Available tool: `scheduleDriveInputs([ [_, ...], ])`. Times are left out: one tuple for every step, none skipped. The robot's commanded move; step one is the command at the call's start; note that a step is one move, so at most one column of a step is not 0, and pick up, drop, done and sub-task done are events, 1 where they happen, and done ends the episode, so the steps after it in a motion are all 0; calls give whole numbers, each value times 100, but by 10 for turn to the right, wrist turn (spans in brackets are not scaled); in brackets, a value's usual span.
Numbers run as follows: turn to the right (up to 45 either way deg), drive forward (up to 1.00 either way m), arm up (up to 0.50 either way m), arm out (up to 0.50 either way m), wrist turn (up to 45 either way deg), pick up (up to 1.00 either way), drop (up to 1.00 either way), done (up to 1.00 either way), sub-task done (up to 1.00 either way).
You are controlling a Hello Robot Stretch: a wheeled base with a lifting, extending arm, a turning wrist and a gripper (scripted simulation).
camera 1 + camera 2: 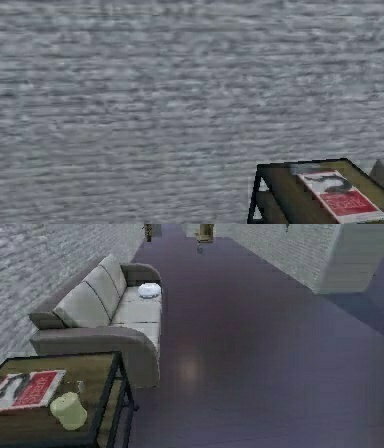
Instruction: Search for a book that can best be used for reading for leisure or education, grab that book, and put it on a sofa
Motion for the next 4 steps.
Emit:
scheduleDriveInputs([
  [450,0,0,0,0,0,0,0,0],
  [330,0,0,0,0,0,0,0,0],
  [0,35,0,0,0,0,0,0,0],
  [-450,0,0,0,0,0,0,0,0],
])
